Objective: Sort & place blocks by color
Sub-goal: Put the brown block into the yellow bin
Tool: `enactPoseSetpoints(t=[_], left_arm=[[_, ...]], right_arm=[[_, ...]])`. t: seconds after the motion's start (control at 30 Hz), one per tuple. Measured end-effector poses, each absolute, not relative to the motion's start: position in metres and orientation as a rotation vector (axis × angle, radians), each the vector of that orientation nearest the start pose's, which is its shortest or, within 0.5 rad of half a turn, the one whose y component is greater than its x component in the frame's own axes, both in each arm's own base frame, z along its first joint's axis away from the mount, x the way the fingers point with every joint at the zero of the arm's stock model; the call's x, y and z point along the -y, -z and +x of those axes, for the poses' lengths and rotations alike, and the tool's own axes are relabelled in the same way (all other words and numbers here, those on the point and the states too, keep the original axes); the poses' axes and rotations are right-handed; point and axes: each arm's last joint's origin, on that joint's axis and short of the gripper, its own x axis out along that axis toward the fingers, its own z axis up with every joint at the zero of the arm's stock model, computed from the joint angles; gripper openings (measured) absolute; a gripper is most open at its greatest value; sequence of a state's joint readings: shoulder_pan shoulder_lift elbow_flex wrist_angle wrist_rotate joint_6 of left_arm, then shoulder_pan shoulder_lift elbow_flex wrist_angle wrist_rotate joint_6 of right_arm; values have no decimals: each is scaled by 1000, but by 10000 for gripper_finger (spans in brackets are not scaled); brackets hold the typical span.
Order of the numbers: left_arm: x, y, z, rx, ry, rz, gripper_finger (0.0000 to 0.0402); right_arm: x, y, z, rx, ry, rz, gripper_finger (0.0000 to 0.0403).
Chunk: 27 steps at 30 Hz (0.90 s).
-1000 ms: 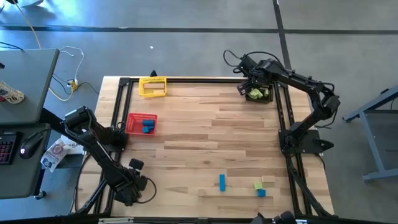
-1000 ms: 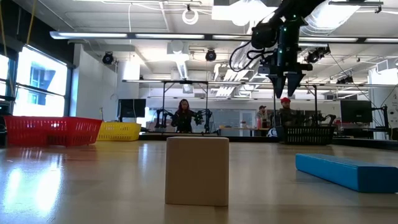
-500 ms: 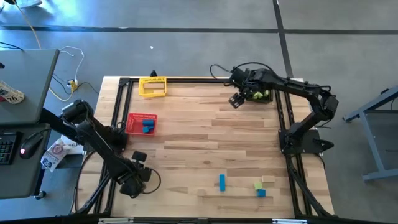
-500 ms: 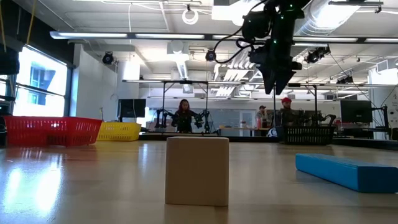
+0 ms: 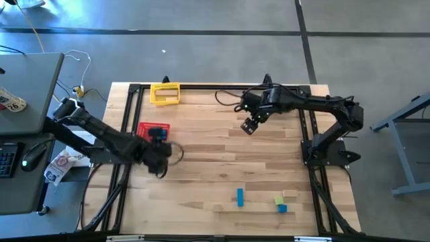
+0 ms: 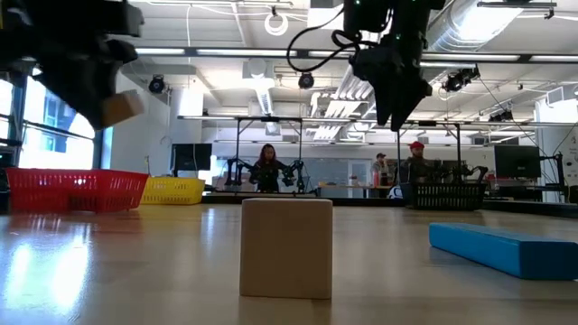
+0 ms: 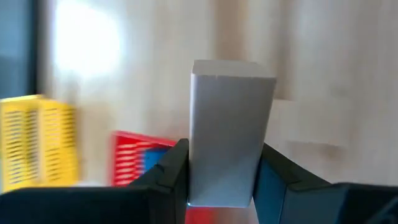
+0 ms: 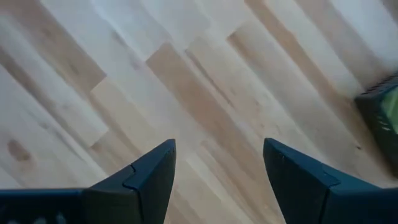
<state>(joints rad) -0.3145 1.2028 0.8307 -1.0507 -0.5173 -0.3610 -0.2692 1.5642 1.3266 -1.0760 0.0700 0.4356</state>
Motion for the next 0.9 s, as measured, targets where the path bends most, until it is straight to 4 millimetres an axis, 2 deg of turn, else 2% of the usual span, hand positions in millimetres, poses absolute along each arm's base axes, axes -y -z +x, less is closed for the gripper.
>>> enactPoseSetpoints(t=[0.37, 0.57, 0.73, 0.9], left_arm=[[-42, -239, 185, -1260, -680, 344, 100], [-95, -245, 190, -1170, -748, 310, 100], [-134, -251, 181, -1100, -749, 298, 100], [-158, -254, 166, -1063, -799, 232, 102]], right_arm=[[49, -275, 292, -1235, 519, 481, 229], [40, -276, 297, -1196, 483, 466, 229], [34, -277, 302, -1148, 473, 482, 229], [21, -278, 303, -1134, 502, 531, 229]])
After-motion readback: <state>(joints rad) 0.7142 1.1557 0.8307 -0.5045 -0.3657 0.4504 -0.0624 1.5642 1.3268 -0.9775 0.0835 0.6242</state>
